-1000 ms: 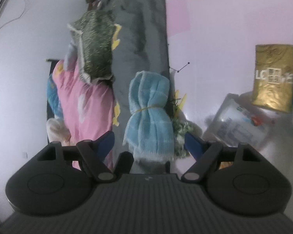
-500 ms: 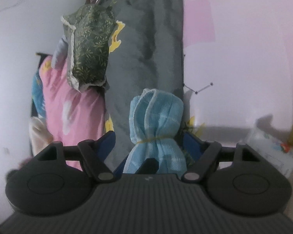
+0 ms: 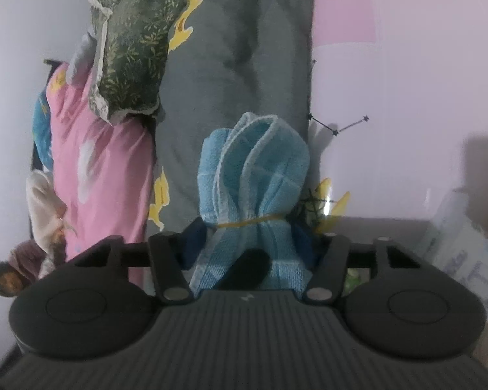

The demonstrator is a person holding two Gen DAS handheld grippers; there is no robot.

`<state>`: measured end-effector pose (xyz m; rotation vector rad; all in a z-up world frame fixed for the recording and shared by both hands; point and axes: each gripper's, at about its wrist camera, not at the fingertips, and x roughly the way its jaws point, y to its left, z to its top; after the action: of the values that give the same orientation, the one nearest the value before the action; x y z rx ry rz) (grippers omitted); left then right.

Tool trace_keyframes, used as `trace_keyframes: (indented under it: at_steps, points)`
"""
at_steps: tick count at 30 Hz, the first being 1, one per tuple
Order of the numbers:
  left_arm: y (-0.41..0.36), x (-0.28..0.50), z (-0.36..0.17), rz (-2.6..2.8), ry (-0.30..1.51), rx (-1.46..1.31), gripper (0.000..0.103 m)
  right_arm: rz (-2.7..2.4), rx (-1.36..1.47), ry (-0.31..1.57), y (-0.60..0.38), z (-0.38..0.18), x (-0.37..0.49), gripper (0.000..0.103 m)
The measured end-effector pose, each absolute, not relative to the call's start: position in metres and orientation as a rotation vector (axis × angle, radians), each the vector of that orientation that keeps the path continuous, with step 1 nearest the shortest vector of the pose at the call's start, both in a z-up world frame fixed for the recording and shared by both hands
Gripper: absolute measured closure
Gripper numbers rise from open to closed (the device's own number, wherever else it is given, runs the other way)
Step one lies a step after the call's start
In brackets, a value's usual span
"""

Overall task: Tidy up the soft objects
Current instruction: 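Carry the blue towel bundle with the right tool into the box, release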

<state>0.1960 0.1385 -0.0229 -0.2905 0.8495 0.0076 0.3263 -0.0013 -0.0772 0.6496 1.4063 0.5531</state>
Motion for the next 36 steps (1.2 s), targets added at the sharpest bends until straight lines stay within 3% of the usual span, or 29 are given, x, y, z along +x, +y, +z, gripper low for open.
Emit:
trace_keyframes:
  at_steps: [20,36]
  points:
    - [0.045,0.147,0.063,-0.17,0.648,-0.134,0.08,0.585,0.805,1.13,-0.106,0.013,0.267,0.059]
    - [-0.147,0.111,0.086,-0.624,0.595,0.059,0.08,0.316,0.897,0.856,-0.324,0.067,0.16,0.061]
